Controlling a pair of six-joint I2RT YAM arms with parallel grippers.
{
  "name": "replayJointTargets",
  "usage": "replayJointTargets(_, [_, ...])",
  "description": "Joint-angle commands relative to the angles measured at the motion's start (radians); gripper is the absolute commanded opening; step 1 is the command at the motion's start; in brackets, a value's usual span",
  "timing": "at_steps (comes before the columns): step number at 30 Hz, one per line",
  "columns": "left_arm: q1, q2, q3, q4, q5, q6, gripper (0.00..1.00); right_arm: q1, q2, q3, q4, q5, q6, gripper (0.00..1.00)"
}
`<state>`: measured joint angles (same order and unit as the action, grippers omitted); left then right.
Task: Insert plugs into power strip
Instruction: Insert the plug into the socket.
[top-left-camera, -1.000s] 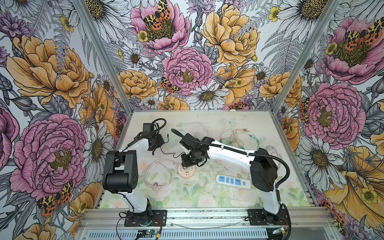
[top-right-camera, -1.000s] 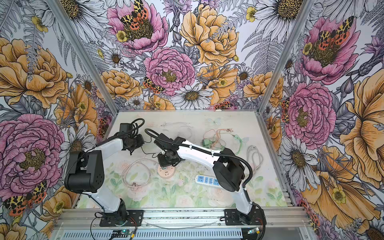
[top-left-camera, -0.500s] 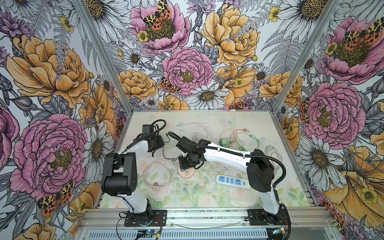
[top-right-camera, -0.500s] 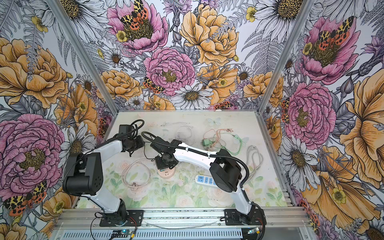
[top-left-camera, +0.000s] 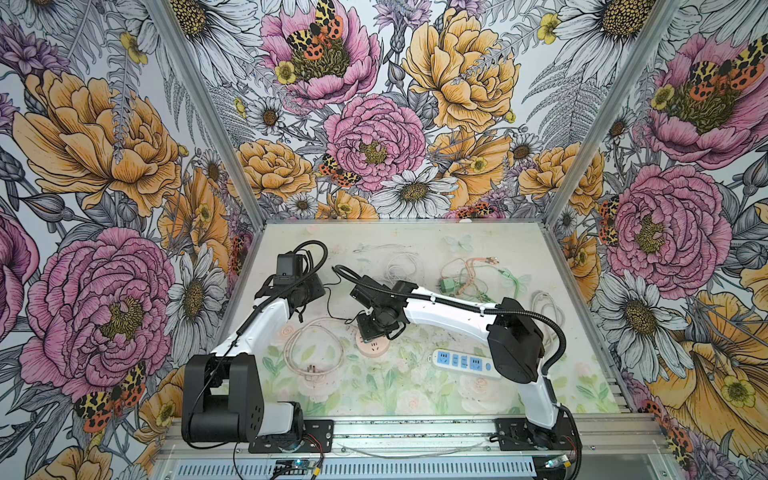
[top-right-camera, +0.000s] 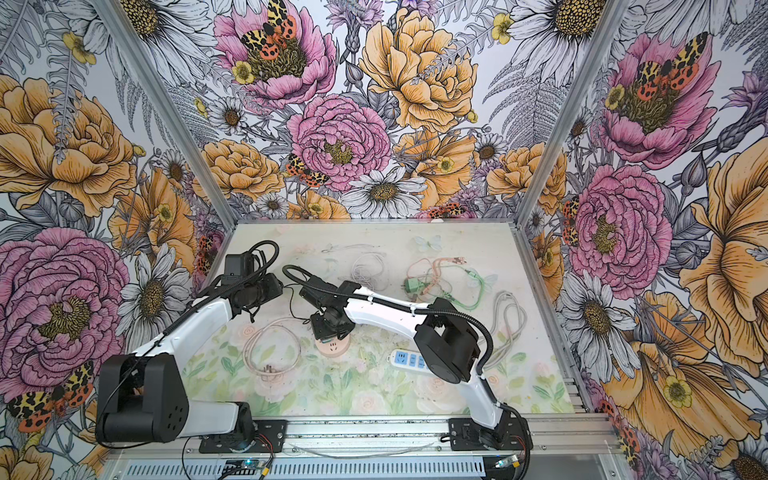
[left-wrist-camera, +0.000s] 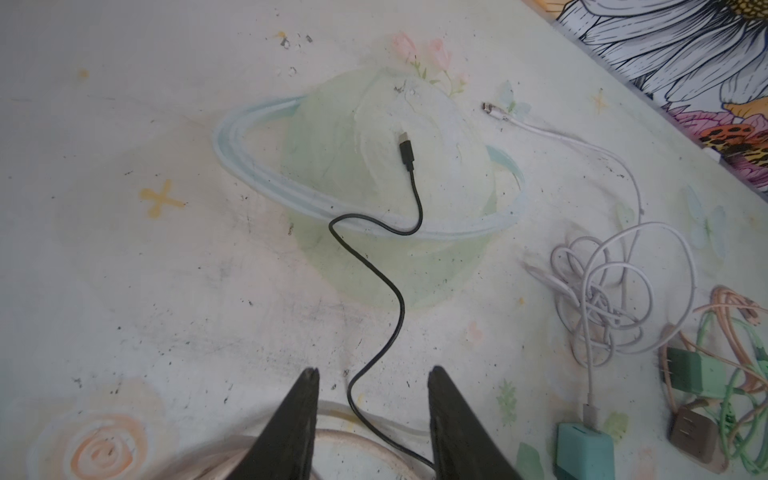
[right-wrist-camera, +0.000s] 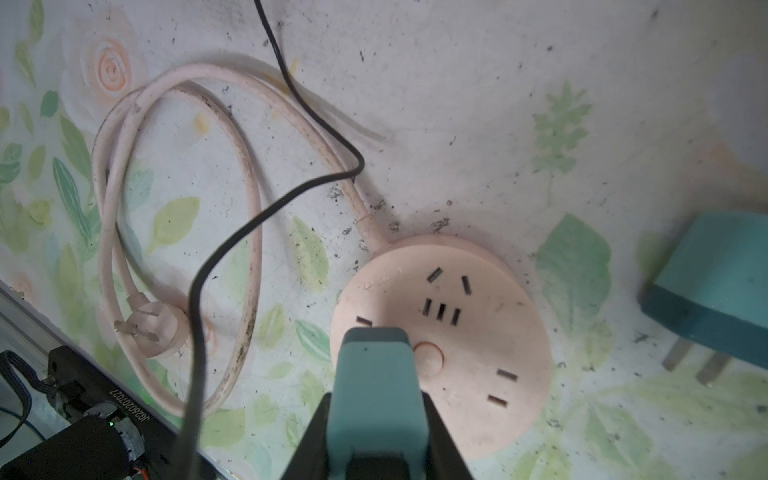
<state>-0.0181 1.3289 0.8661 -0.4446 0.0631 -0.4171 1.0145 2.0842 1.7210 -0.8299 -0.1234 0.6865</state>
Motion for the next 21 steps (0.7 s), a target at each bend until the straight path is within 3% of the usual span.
replayJointTargets(1, [0.02, -0.069, -0.018, -0.039, -0.037, -0.019, 0.46, 0.015, 0.019, 0.043, 0.006, 0.018, 0.009, 0.0])
replayJointTargets(7, [0.075, -0.147, -0.043, -0.066, -0.022, -0.029, 0.47, 0.026, 0.038, 0.055, 0.005, 0.03, 0.028, 0.0])
replayJointTargets(21, [0.084, -0.197, -0.063, -0.095, -0.021, -0.012, 0.47, 0.026, 0.038, 0.034, 0.003, 0.094, 0.044, 0.0])
